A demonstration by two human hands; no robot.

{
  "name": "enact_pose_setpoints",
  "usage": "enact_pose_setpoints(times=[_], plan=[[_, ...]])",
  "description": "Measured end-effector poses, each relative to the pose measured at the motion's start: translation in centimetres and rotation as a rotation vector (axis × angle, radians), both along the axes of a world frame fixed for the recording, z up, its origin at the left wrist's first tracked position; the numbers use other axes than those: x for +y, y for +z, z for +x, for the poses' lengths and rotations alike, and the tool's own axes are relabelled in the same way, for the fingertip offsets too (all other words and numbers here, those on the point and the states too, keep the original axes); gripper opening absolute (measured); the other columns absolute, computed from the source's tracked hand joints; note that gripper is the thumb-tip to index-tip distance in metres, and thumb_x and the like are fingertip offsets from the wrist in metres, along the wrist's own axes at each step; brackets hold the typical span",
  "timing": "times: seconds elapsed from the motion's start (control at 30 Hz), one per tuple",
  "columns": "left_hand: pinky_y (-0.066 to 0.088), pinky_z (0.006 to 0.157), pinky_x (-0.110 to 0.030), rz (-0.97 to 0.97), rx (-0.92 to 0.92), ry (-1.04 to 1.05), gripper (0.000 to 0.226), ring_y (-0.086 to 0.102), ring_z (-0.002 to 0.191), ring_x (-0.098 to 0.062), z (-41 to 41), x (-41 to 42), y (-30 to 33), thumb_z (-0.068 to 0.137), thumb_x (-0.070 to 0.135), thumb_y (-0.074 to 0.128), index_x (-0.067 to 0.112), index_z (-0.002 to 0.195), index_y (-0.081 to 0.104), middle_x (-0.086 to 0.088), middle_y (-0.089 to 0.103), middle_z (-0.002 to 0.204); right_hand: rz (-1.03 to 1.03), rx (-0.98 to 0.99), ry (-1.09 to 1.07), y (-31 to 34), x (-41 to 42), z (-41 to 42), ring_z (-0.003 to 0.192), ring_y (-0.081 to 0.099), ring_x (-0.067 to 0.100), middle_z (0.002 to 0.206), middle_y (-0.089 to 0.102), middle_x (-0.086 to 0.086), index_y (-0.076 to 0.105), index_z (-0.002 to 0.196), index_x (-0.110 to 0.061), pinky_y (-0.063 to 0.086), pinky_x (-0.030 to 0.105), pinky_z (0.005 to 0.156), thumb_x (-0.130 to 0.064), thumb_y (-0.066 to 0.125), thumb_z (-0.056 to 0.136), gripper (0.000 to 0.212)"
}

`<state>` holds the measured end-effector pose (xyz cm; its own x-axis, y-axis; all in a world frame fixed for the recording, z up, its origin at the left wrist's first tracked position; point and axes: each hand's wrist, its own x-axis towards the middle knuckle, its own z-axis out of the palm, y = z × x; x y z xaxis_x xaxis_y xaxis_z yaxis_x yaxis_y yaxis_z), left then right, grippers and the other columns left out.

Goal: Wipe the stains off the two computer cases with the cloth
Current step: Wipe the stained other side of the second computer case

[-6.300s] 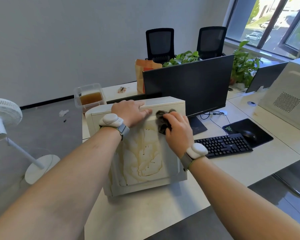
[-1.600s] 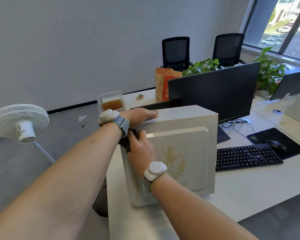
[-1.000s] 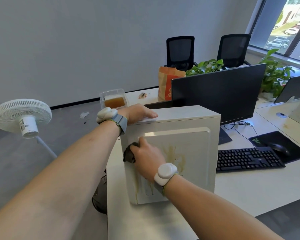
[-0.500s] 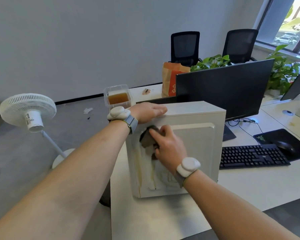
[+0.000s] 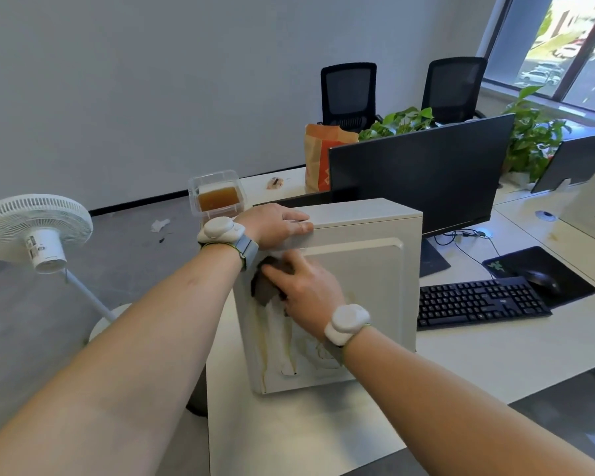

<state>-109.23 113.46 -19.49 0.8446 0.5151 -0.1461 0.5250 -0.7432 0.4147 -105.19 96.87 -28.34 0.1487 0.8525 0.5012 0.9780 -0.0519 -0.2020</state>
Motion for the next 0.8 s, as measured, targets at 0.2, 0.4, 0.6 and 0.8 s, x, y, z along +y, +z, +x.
enact_pose_setpoints(times=[0.2,0.4,0.6,0.8], plan=[[0.039,0.113,-0.037,0.001,-0.015,0.007,0.054,0.052,0.136,-0.015,-0.2,-0.1,-0.1,0.092,0.073,0.053,0.048,0.140,0.059,0.016,0.056,0.149,-0.063,-0.143,0.018,-2.1,-2.1,3.3,0.079,0.059,0.033,0.113,0.058,0.010,0.064,0.128,-0.026,0.050,0.035,0.045,-0.020,0.075,0.076,0.053],[0.042,0.111,-0.037,-0.012,-0.016,0.030,0.052,0.052,0.135,-0.019,0.3,0.0,-0.1,0.095,0.069,0.052,0.045,0.141,0.059,0.013,0.055,0.150,0.115,0.276,-0.456,-3.4,-8.6,10.9,0.085,0.063,0.036,0.124,0.052,0.007,0.069,0.126,-0.022,0.055,0.036,0.056,0.004,0.070,0.067,0.064],[0.043,0.109,-0.036,-0.017,-0.024,0.031,0.051,0.053,0.134,-0.018,0.4,-0.2,-0.2,0.095,0.068,0.054,0.044,0.140,0.061,0.014,0.056,0.148,0.274,0.551,-0.619,-3.3,-5.6,7.4,0.086,0.056,0.026,0.120,0.050,0.003,0.064,0.130,-0.019,0.046,0.031,0.070,0.003,0.062,0.079,0.056],[0.042,0.112,-0.037,-0.045,-0.038,0.050,0.050,0.055,0.132,-0.014,0.6,0.5,-0.6,0.089,0.071,0.059,0.049,0.134,0.064,0.018,0.060,0.144,0.124,0.350,-0.248,-1.6,-0.3,0.5,0.066,0.055,0.036,0.110,0.051,0.007,0.062,0.130,-0.026,0.051,0.037,0.050,-0.006,0.064,0.071,0.062]])
